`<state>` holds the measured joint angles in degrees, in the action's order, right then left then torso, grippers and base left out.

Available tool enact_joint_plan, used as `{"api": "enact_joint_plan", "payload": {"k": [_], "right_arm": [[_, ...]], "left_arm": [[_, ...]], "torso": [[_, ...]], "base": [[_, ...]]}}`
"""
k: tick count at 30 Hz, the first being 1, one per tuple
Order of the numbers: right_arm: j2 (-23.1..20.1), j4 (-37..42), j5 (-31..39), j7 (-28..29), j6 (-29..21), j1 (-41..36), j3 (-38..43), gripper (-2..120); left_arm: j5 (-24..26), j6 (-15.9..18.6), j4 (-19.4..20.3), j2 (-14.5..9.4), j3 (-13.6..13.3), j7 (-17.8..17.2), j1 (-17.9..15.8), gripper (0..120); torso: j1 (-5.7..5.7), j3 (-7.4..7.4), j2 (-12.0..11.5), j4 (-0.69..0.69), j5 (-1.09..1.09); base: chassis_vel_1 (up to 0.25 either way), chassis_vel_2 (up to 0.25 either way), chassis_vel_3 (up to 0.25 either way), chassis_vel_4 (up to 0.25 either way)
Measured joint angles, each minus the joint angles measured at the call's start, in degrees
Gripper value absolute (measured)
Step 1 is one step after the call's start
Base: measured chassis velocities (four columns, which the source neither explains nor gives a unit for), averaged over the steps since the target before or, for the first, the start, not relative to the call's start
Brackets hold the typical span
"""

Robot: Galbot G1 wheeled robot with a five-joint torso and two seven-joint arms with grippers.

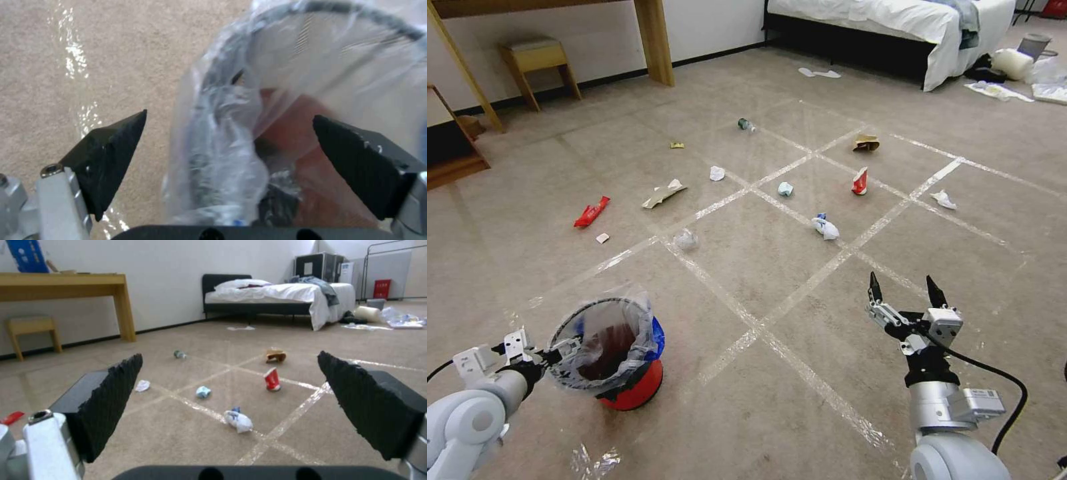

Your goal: Pick up the trash bin and place the garbage on the floor into it.

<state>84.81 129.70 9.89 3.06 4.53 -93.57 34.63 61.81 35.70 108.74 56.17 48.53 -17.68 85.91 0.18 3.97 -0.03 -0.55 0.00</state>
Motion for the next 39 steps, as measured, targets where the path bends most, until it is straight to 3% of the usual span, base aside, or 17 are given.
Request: {"api": "enact_joint_plan", "payload": {"k": [13, 19, 26, 32, 39], "right_arm": [[1.1, -1.2, -0.6, 0.1, 0.4, 0.5, -0.4, 100], [1.1, -1.9, -0.7, 0.3, 0.9, 0.6, -0.4, 100], [1.1, -2.0, -0.8, 0.4, 1.0, 0.6, -0.4, 100], [1.0, -2.0, -0.8, 0.6, 1.8, 0.3, -0.2, 100], [1.2, -2.3, -1.0, 0.7, 2.4, 0.0, -0.2, 100]], "left_arm": [[1.0, -0.2, -2.2, -1.2, -1.1, 0.4, -0.8, 95], [1.0, -0.1, -2.9, -1.8, -1.5, 0.7, -0.8, 69], [1.1, -0.1, -3.0, -1.9, -1.9, 1.0, -0.8, 50], [1.1, -0.1, -2.7, -2.4, -2.1, 1.2, -0.4, 22], [1.1, 0.0, -2.2, -2.5, -2.2, 1.3, 0.0, 2]], "torso": [[0.00, 0.00, 0.0, 0.00, 0.00], [0.00, 0.00, 0.0, 0.00, 0.01], [0.00, 0.00, 0.0, 0.00, 0.01], [0.00, 0.00, 0.0, 0.00, 0.01], [0.00, 0.00, 0.0, 0.00, 0.01]], "base": [[0.000, 0.000, 0.000, 0.000], [0.000, 0.000, 0.000, 0.000], [0.000, 0.000, 0.000, 0.000], [0.000, 0.000, 0.000, 0.000], [0.000, 0.000, 0.000, 0.000]]}}
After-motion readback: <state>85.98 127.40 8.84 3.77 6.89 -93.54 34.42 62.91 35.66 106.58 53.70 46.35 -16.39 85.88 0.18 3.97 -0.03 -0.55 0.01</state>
